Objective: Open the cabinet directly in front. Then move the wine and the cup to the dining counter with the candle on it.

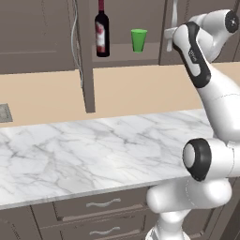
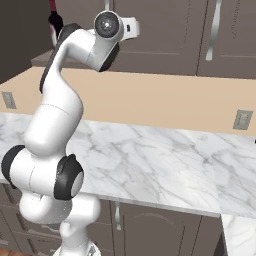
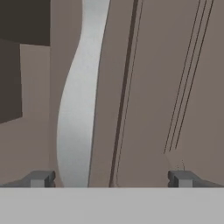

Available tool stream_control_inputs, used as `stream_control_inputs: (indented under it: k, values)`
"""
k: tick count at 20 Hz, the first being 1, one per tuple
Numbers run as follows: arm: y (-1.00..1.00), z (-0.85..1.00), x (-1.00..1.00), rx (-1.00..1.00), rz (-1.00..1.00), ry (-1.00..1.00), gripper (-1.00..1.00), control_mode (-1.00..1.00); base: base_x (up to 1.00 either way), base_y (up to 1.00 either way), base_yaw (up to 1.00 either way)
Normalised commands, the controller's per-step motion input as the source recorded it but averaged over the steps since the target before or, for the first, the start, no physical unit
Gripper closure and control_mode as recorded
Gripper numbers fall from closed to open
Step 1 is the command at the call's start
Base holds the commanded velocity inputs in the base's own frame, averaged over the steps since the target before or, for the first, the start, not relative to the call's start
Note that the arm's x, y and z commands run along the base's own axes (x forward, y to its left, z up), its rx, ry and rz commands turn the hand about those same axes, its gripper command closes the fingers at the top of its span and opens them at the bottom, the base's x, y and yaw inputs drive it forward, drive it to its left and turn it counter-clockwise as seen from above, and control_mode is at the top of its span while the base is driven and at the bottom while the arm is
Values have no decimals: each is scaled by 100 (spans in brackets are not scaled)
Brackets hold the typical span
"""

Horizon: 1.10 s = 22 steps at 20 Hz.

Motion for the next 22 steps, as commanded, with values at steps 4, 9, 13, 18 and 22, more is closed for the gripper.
stream_control_inputs:
  k: [4, 9, 13, 18, 22]
  values:
    - [57, -17, 72, 0, -4, 0, -100, -100, 0, 0, 0]
    - [10, -3, 20, 0, -2, 0, 100, -100, 0, 0, 0]
    - [0, 0, 0, 0, 0, 0, 100, -100, 0, 0, 0]
    - [0, 0, 0, 0, 0, 0, 100, -100, 0, 0, 0]
    - [-40, 21, -29, 2, 0, -8, 100, -100, 0, 0, 0]
